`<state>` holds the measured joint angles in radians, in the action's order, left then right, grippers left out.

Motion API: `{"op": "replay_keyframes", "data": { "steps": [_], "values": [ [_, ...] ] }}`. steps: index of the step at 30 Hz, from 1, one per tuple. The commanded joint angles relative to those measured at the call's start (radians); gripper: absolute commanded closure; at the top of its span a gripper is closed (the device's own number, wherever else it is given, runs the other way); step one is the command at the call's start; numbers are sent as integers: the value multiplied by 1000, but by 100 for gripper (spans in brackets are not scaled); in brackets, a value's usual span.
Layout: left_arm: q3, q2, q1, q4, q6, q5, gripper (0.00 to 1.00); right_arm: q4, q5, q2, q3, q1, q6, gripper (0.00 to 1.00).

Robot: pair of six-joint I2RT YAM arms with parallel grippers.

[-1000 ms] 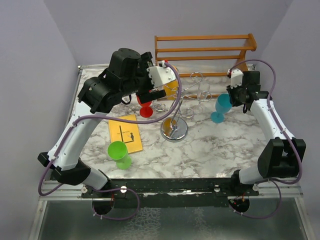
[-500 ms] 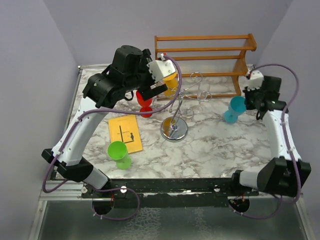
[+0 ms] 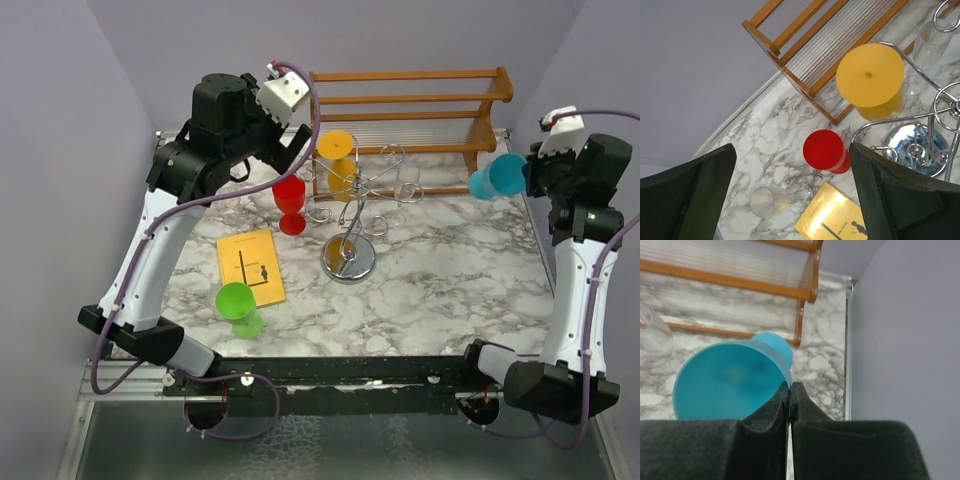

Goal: Place the wine glass upside down on the wine glass rack

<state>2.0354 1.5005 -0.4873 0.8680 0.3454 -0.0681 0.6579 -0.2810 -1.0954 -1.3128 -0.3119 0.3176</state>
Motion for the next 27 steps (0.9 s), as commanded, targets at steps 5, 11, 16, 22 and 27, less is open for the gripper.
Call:
{"op": "replay_keyframes", "data": {
  "steps": [5,11,16,22,27],
  "values": [
    [-96,-122,1,-248,-165,-18,1,29,-256,-104,-392,-4,-85,99],
    [-22,-97,1,-306,-306,-111,1,-48,-460,-198,-605,-4,-275,99],
    [71,-47,1,-309,-425,-228,3,-142,-570,-254,-689,-4,-405,99],
    [161,36,0,-329,-491,-346,9,-378,-665,-237,-638,-1,-592,99],
    [231,116,0,-386,-602,-436,11,-448,-694,-253,-651,24,-661,99]
  ]
}}
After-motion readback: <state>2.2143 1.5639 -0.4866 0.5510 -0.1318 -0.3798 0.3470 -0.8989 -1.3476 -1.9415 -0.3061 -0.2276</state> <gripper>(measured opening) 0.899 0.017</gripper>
